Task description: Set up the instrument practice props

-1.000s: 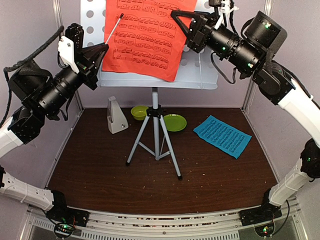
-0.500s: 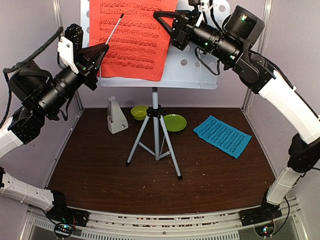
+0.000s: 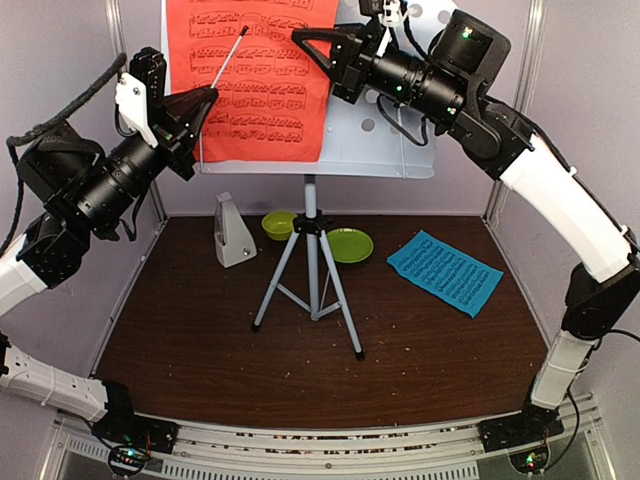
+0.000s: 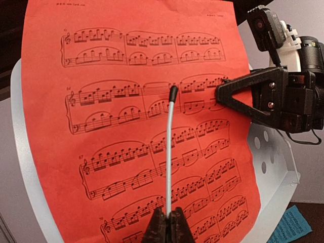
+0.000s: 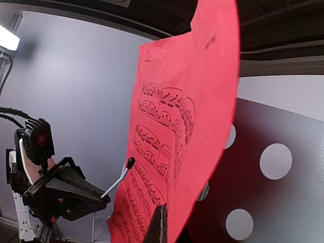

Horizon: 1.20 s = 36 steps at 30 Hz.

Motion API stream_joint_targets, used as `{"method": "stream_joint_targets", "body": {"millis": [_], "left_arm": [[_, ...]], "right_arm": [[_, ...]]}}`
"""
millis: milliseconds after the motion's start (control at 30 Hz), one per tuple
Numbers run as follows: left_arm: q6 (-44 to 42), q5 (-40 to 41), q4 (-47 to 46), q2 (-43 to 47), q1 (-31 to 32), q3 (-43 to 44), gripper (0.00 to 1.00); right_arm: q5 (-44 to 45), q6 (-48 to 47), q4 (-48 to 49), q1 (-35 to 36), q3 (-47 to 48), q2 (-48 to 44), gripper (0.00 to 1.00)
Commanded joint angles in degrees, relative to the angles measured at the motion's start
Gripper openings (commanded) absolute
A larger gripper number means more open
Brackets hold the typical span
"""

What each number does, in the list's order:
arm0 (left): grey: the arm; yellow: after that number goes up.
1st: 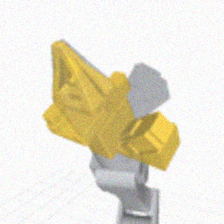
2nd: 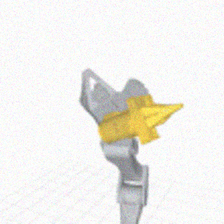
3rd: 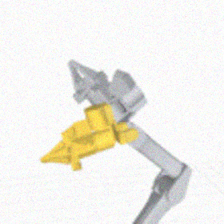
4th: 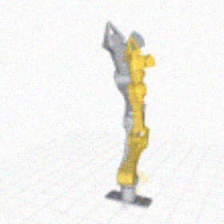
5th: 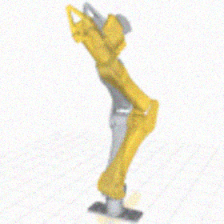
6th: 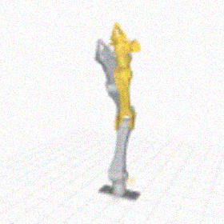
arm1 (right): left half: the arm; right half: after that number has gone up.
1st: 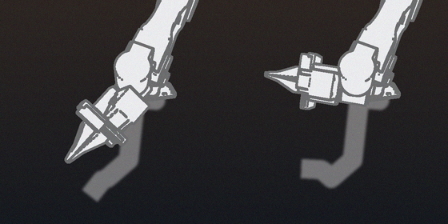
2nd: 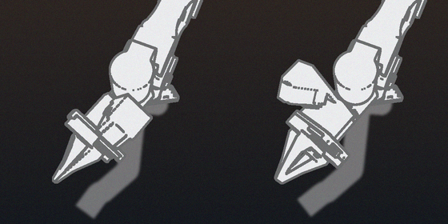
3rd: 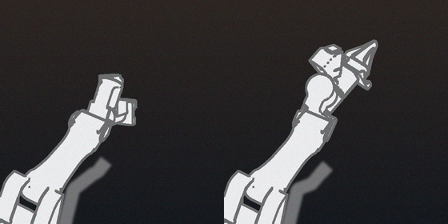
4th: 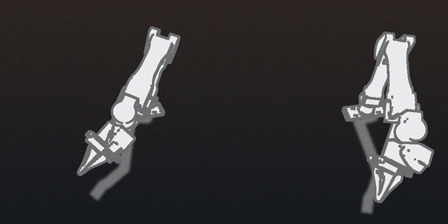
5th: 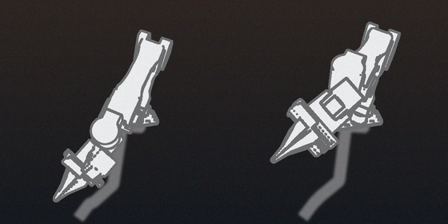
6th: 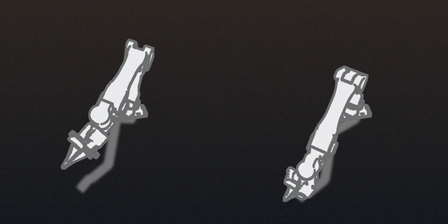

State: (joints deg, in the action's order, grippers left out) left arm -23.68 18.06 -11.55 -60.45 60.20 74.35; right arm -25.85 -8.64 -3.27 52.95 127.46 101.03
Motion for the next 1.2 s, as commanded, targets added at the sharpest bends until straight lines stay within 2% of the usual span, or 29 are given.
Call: {"method": "stream_joint_targets", "body": {"millis": [0, 167, 567, 667, 767, 1033, 1167], "left_arm": [[0.3, -1.7, -3.4, -0.4, -0.3, -0.3, 0.0], [0.4, -1.7, -3.5, -0.3, -0.4, -0.4, 0.0], [0.6, -1.6, -3.6, -0.2, -0.4, -0.6, 0.0], [0.7, -1.3, -3.7, -0.2, -0.4, -0.6, 0.0], [0.9, -1.2, -4.0, -0.2, -0.4, -0.7, 0.0], [1.5, 0.0, -4.3, -0.5, -0.4, -0.6, 0.01], [1.8, 0.3, -3.7, -0.6, -0.4, -0.6, 0.12]], "right_arm": [[-1.9, 1.1, 1.2, -0.3, 2.3, 1.1, 0.02], [-1.6, 1.4, 2.2, -0.3, 2.8, 1.9, 0.06], [-1.9, 3.3, 3.5, -0.4, 4.2, 4.3, 0.05], [-1.5, 3.3, 3.5, -0.3, 4.1, 4.3, 0.2], [-1.1, 3.2, 3.6, -0.4, 4.0, 3.9, 0.3], [1.3, 2.9, 3.8, -0.4, 3.4, 3.0, 0.5], [2.0, 3.0, 4.2, -0.4, 2.6, 2.4, 0.67]]}}
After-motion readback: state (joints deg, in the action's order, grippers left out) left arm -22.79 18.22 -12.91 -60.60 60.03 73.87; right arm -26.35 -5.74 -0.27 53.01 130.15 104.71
